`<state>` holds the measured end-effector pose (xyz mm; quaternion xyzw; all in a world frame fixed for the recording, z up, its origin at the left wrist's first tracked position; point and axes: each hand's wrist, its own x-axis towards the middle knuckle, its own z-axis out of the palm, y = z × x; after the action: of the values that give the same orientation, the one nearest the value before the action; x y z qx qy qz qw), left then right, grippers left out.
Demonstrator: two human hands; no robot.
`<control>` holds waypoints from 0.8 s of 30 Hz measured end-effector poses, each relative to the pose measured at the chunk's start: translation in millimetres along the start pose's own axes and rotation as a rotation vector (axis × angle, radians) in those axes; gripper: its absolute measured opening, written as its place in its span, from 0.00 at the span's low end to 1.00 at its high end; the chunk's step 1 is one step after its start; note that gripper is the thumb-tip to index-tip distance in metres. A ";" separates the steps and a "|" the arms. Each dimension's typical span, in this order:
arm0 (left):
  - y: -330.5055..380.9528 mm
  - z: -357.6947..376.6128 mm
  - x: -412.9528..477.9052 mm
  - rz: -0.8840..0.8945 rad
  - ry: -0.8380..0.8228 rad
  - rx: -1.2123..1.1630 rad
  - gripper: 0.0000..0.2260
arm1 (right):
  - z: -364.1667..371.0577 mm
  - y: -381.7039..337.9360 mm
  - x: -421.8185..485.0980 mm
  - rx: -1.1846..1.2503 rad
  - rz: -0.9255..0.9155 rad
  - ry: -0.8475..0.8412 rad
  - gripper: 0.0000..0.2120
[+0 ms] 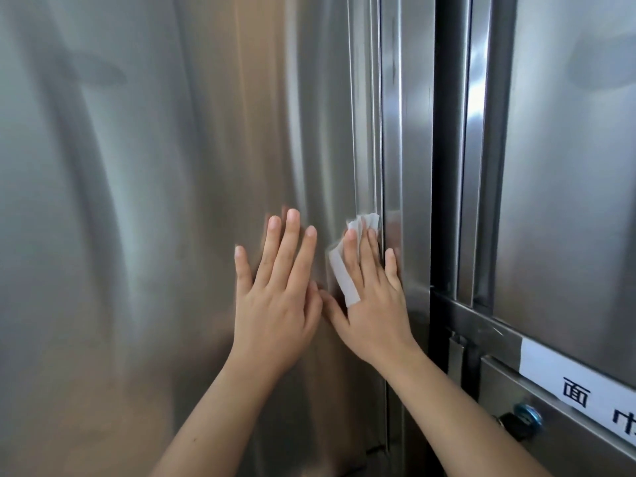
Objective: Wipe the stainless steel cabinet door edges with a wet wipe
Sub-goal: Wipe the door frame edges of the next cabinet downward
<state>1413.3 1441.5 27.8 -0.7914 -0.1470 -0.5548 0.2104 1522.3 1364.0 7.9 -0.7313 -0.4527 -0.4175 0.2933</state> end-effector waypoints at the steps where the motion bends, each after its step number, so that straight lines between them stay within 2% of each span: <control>1: -0.2 -1.2 2.5 0.001 -0.003 0.010 0.25 | 1.2 0.9 -5.7 -0.018 -0.008 -0.007 0.34; 5: -4.3 -6.0 13.3 0.020 -0.022 0.066 0.25 | -0.2 1.1 -2.6 0.000 -0.015 -0.002 0.35; 10: -21.2 -13.8 44.5 0.049 0.004 0.143 0.25 | -23.4 -0.5 56.1 0.006 -0.032 0.075 0.35; 17: -45.3 -34.7 100.9 0.077 0.035 0.208 0.25 | -47.9 3.7 110.6 -0.049 -0.124 0.078 0.39; 24: -55.4 -44.9 124.0 0.126 0.041 0.219 0.26 | -37.8 4.7 115.8 0.148 -0.160 0.055 0.41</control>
<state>1393.1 1467.3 167.1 -0.7600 -0.1523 -0.5369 0.3330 1541.4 1379.9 127.2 -0.6575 -0.5309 -0.4248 0.3244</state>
